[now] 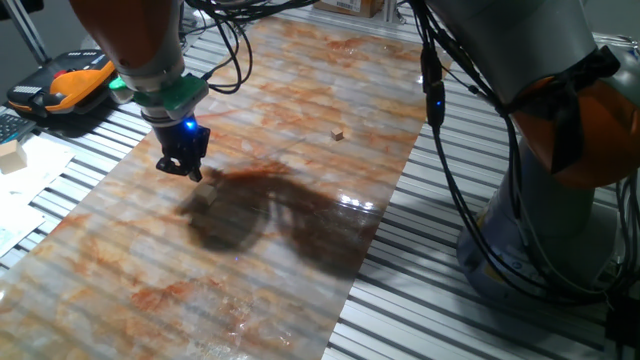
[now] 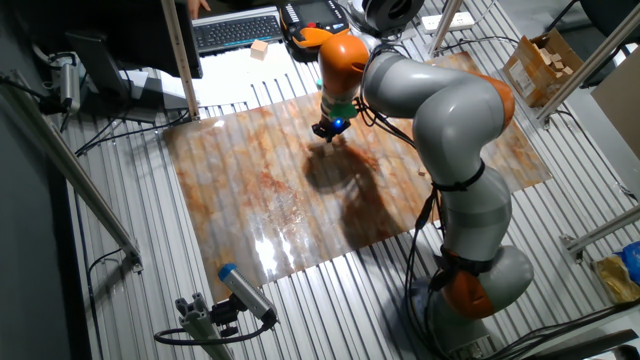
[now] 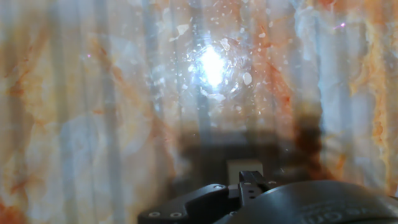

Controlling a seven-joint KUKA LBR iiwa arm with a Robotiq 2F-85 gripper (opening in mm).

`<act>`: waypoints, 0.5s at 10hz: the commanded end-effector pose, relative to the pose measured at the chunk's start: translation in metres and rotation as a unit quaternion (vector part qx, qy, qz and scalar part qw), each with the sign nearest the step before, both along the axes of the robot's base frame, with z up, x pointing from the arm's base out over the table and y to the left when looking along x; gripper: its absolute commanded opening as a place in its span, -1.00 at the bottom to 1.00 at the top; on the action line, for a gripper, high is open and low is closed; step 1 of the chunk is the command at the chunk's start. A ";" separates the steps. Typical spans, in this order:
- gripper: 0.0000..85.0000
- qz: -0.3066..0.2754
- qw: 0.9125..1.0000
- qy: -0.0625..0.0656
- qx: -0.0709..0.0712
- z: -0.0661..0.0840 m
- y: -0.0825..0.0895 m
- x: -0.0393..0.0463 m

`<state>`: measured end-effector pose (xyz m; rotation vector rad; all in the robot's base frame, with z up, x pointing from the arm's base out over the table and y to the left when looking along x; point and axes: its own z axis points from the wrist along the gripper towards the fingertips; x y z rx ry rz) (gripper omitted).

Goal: Pick up one small block

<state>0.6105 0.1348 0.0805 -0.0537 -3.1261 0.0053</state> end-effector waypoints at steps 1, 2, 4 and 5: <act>-1.00 0.003 1.000 0.001 -0.001 -0.001 0.000 0.0004; -1.00 0.009 1.000 0.002 -0.003 -0.002 0.000 0.0014; -1.00 0.020 1.000 0.002 -0.003 -0.007 -0.003 0.0036; -1.00 0.022 1.000 0.004 -0.003 -0.008 -0.003 0.0043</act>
